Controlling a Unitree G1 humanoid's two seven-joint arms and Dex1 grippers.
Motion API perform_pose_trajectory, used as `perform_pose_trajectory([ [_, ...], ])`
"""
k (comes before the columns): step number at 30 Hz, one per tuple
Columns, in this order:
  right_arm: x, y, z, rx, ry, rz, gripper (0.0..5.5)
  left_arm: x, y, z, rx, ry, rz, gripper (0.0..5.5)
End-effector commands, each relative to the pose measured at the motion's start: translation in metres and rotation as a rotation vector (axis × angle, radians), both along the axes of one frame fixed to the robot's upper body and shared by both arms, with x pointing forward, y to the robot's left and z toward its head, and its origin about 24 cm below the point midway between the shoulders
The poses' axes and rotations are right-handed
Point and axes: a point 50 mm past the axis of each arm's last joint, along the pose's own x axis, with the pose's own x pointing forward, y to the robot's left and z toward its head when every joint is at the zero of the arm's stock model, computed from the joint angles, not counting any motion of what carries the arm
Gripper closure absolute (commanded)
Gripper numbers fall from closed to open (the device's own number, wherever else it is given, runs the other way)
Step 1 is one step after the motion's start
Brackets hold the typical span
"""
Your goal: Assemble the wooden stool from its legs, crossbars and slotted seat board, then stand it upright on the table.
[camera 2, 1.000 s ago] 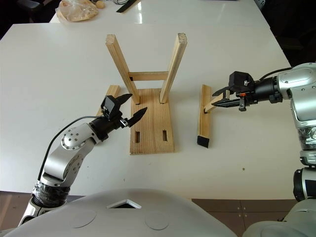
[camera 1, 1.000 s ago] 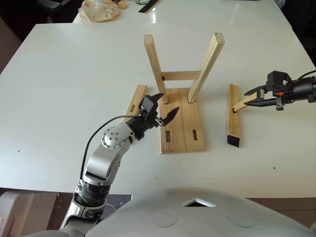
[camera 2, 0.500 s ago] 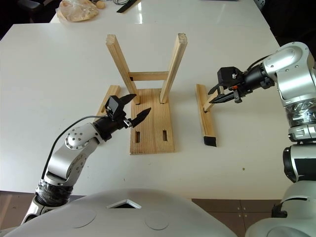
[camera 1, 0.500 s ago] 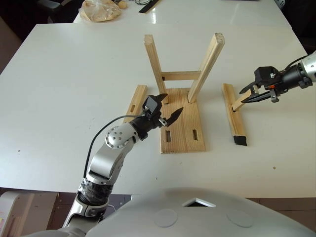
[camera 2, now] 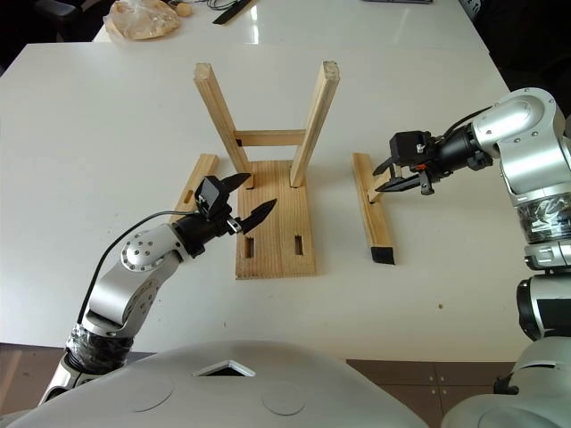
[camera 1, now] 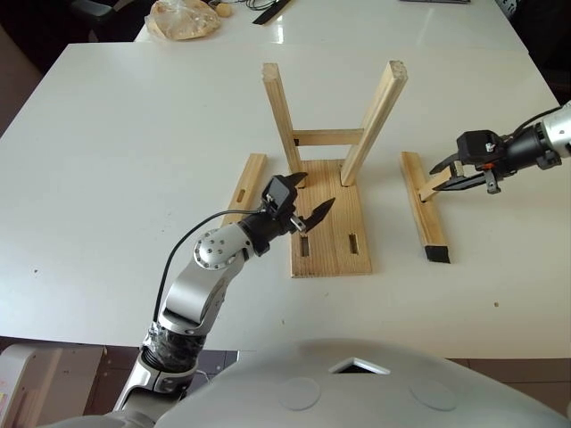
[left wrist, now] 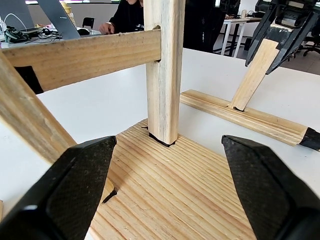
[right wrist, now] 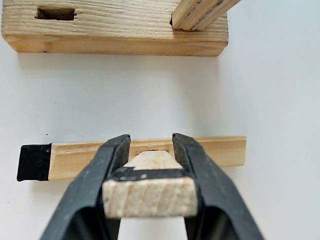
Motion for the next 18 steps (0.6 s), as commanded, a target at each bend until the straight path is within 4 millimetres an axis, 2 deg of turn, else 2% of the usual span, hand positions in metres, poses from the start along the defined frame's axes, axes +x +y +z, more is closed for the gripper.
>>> perform_pose_trajectory([
  [1, -0.028, -0.005, -0.066, -0.058, 0.304, -0.042, 4.17, 0.0, -0.004, 0.001, 0.008, 0.008, -0.04, 1.58],
  [7, -0.008, 0.004, -0.046, 0.007, 0.217, -0.054, 4.17, 0.0, -0.006, 0.001, 0.011, 0.009, -0.059, 1.58],
  [13, -0.001, 0.014, -0.024, 0.112, 0.153, -0.054, 4.17, 0.002, -0.004, 0.001, 0.019, 0.004, -0.052, 1.58],
  [14, 0.0, 0.015, -0.021, 0.121, 0.142, -0.051, 3.8, 0.002, -0.004, 0.001, 0.019, 0.002, -0.051, 1.58],
  [18, 0.003, 0.013, -0.012, 0.14, 0.117, -0.063, 3.21, 0.003, -0.004, 0.002, 0.015, -0.001, -0.046, 1.58],
])
